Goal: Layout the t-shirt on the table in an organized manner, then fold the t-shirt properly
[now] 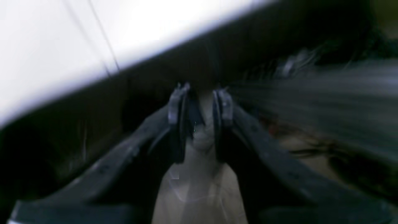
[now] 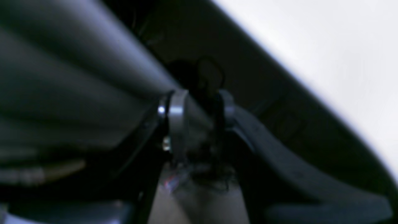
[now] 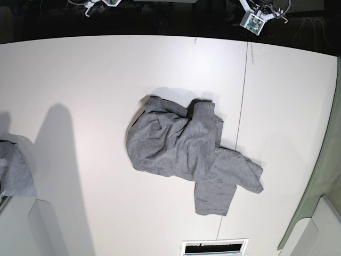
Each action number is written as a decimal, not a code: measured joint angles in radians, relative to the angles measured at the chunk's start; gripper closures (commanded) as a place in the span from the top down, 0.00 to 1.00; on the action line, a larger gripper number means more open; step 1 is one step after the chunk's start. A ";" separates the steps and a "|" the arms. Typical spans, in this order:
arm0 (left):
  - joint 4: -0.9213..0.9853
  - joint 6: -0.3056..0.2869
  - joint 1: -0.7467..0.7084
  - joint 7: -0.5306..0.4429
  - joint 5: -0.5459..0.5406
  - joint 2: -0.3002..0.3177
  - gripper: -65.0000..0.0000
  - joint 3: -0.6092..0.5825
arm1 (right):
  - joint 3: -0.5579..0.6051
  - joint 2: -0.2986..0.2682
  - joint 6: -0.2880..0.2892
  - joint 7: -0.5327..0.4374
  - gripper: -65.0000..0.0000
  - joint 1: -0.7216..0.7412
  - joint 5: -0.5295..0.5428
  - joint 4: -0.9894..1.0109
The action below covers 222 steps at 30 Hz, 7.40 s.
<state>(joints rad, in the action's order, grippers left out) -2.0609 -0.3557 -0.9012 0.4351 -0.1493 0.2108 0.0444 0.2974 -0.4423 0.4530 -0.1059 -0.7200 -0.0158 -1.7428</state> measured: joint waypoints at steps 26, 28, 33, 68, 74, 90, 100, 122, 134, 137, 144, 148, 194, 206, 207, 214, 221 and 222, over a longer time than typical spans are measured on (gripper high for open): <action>0.553 0.111 0.851 -0.040 -0.039 0.071 0.46 -0.302 | -0.001 0.409 -0.215 0.190 0.51 0.703 -0.017 0.377; 0.591 0.105 0.874 -0.047 -0.040 0.048 0.46 -0.323 | -0.001 0.422 -0.218 0.189 0.51 0.710 -0.017 0.412; 0.686 0.085 0.896 -0.073 0.014 0.006 0.04 -0.360 | -0.001 0.433 -0.233 0.188 0.45 0.709 -0.043 0.466; -0.067 0.280 0.774 0.159 0.145 0.396 0.00 -0.210 | -0.386 0.328 -0.394 0.405 0.62 0.749 0.043 0.013; -0.058 0.367 0.764 0.206 0.169 0.402 0.00 -0.207 | -0.394 0.342 -0.406 0.640 0.62 0.750 0.079 -0.037; -0.058 0.365 0.720 0.223 0.183 0.399 0.00 -0.209 | -0.303 0.401 -0.120 0.407 0.62 0.682 0.224 0.357; -0.058 0.412 0.707 0.223 0.242 0.399 0.00 -0.209 | -0.303 0.498 -0.102 0.354 0.61 0.809 0.194 0.413; -0.058 0.444 0.711 0.159 0.243 0.460 0.00 -0.008 | -0.322 0.509 -0.072 0.138 0.00 0.928 -0.045 0.436; -0.144 0.455 0.710 0.177 0.074 0.570 0.00 0.289 | -0.326 0.382 -0.079 0.378 0.00 0.928 0.023 0.051; -0.172 0.461 0.710 0.189 0.037 0.571 0.00 0.297 | -0.325 0.385 -0.079 0.415 0.00 0.919 0.071 0.025; -0.174 0.336 0.685 0.223 -0.169 0.527 0.00 0.296 | -0.324 0.387 -0.079 0.449 0.00 0.832 0.156 0.104; -0.182 0.145 0.685 0.219 -0.332 0.480 0.00 0.270 | -0.324 0.392 -0.079 0.446 0.11 0.809 0.179 0.227; 0.177 0.031 0.697 0.145 -0.176 0.288 0.38 -0.161 | -0.185 0.510 0.042 0.320 0.48 0.890 0.243 0.718; 0.386 0.032 0.821 0.109 -0.211 0.285 0.38 -0.161 | -0.187 0.534 0.065 0.146 0.00 0.941 0.004 0.691; 0.386 0.032 0.837 0.110 -0.211 0.285 0.38 -0.161 | -0.195 0.533 0.068 0.146 0.00 0.949 0.001 0.671; 0.386 0.034 0.924 0.107 -0.227 0.285 0.38 -0.161 | -0.317 0.476 0.093 0.206 0.00 0.969 0.016 0.366; 0.386 0.031 0.932 0.116 -0.243 0.285 0.38 -0.161 | -0.504 0.389 0.093 0.443 0.00 0.970 0.117 0.134; 0.386 0.031 0.932 0.119 -0.259 0.285 0.38 -0.161 | -0.537 0.375 0.088 0.449 0.00 0.969 0.116 0.133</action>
<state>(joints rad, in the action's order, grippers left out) -1.6749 -0.3252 0.0307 0.5537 -0.4080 0.4957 -0.1162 -0.2394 -0.0677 0.5411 0.3428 0.2493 0.1005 -1.6096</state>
